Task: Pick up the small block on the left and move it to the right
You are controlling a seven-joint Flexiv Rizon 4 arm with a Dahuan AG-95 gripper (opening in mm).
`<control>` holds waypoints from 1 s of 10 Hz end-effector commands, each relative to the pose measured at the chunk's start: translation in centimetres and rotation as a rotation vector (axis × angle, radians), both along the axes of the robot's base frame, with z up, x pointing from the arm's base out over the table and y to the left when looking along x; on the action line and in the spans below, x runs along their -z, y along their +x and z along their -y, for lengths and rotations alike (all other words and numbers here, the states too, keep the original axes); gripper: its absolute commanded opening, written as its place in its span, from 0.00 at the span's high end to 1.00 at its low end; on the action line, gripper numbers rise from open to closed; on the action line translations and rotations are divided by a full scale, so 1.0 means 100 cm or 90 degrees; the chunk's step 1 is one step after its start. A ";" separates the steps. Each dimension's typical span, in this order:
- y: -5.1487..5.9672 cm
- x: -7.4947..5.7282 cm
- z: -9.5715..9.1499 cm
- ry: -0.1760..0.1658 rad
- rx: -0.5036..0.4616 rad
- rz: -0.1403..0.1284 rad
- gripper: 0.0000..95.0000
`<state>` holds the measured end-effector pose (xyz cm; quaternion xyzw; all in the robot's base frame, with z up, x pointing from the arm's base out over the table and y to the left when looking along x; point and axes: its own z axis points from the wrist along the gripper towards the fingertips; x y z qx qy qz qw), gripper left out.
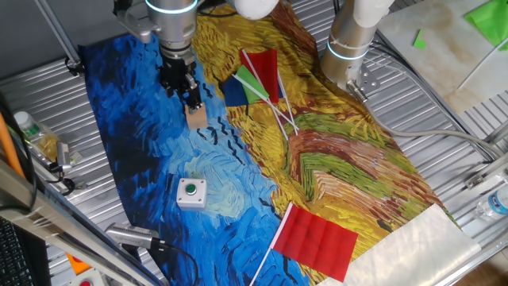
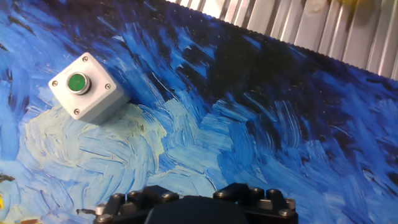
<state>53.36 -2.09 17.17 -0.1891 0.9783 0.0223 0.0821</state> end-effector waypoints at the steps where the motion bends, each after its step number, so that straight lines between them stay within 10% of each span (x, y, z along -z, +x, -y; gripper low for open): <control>1: 0.000 0.000 -0.001 0.008 -0.004 -0.037 0.00; 5: 0.000 0.000 -0.001 -0.031 0.014 -0.134 0.00; 10: 0.000 0.000 -0.001 -0.033 0.022 -0.162 0.00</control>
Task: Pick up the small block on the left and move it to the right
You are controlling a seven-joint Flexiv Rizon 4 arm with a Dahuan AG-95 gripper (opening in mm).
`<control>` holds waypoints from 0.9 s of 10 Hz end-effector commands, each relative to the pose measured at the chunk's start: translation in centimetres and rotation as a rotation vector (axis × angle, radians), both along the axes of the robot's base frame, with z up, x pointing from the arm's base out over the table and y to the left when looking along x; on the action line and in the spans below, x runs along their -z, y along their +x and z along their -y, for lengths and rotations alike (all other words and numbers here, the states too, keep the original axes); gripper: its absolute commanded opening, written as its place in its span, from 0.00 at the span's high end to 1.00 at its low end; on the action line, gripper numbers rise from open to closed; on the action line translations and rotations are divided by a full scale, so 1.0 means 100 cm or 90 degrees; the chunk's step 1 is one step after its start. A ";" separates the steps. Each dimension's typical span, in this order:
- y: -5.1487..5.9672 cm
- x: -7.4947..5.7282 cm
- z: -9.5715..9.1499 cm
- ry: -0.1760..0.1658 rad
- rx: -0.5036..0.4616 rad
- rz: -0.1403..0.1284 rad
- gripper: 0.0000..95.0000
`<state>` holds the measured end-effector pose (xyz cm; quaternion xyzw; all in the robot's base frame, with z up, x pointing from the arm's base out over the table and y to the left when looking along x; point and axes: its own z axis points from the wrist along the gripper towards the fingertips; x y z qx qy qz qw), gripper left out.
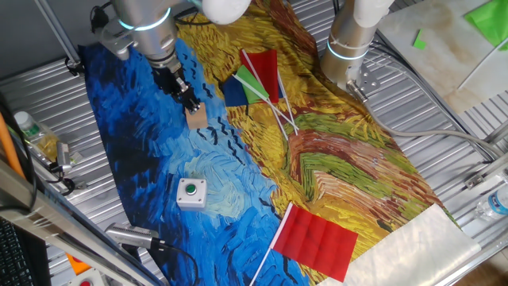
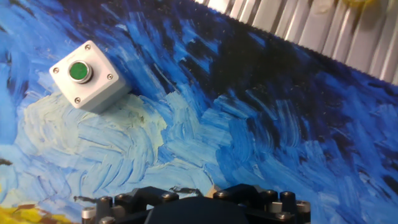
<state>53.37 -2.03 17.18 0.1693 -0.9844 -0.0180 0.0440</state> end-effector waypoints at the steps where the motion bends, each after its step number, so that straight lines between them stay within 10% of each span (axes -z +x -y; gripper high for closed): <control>1: 0.000 0.000 0.000 0.002 -0.002 -0.005 0.00; 6: 0.000 0.000 0.000 -0.003 0.011 -0.011 0.00; 7: 0.000 0.000 0.000 -0.004 0.016 -0.017 0.20; 9: 0.000 0.000 0.000 -0.005 0.019 -0.030 0.20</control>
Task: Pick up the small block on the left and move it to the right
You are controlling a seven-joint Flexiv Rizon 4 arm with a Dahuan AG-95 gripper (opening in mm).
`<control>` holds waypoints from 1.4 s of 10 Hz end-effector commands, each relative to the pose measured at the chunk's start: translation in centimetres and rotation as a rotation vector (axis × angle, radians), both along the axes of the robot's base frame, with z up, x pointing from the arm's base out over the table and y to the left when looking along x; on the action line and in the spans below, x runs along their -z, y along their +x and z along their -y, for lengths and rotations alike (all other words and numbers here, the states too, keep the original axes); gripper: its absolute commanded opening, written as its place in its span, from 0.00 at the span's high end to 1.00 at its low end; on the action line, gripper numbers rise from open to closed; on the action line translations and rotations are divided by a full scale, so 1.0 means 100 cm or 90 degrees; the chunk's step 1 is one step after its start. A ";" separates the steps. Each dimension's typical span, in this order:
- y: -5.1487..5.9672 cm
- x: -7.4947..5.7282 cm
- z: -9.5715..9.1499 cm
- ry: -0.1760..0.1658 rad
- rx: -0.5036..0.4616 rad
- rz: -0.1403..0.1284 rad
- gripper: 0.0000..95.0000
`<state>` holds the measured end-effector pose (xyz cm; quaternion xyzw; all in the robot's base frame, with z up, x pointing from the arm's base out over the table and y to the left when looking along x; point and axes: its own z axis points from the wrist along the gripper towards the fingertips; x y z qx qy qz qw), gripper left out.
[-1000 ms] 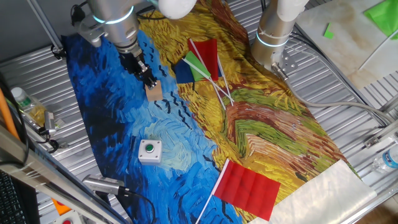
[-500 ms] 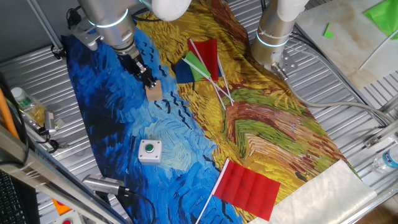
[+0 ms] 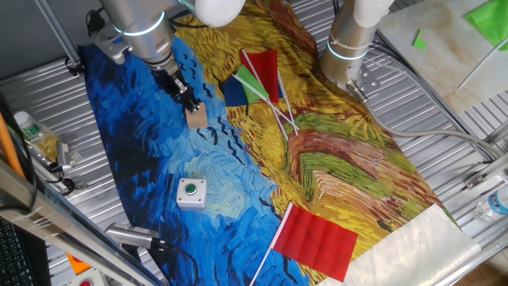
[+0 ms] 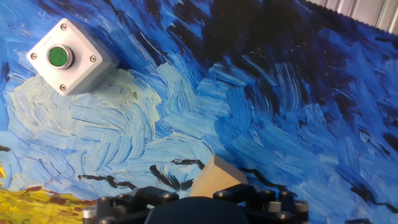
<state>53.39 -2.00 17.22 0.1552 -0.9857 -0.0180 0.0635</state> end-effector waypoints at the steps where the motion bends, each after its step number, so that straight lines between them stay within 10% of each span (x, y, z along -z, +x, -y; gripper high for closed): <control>1: 0.000 0.000 0.000 -0.001 0.000 -0.014 0.20; 14: -0.007 0.005 0.003 0.004 0.001 -0.011 0.20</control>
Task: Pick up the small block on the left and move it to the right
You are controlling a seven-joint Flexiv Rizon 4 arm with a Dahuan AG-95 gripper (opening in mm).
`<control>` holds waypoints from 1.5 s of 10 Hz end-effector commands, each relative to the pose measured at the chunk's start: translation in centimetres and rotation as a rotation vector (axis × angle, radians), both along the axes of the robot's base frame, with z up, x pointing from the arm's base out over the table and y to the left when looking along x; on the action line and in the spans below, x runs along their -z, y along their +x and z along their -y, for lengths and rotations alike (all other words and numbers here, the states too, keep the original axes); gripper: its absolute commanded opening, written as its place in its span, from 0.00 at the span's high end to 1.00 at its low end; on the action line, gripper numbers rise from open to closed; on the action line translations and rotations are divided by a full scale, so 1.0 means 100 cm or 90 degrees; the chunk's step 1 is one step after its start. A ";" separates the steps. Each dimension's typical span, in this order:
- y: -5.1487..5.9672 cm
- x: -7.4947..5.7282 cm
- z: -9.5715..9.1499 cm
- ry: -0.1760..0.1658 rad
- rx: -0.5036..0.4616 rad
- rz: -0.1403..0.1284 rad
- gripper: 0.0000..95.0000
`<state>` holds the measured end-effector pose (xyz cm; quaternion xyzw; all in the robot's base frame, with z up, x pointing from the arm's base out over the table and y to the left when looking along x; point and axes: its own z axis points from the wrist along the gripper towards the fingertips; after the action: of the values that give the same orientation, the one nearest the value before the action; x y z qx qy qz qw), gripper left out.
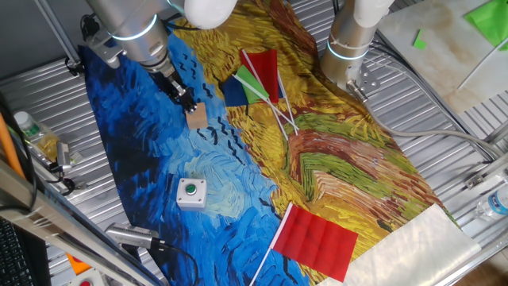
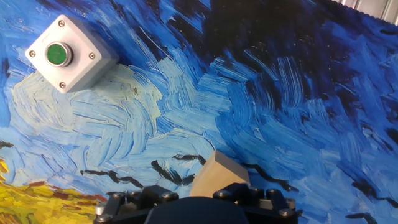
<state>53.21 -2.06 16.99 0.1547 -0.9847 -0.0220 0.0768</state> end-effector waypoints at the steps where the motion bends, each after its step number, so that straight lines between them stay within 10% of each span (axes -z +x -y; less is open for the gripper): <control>1: -0.010 0.006 0.004 0.002 0.002 0.010 0.20; 9: -0.040 0.032 0.014 0.034 0.046 0.026 0.20; 10: -0.041 0.034 0.014 0.019 0.040 0.037 0.00; 11: -0.040 0.036 0.011 -0.011 0.038 0.045 0.00; 15: -0.039 0.051 0.000 -0.018 0.056 0.055 0.00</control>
<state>49.23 -2.08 11.84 0.1117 -0.9931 -0.0016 0.0354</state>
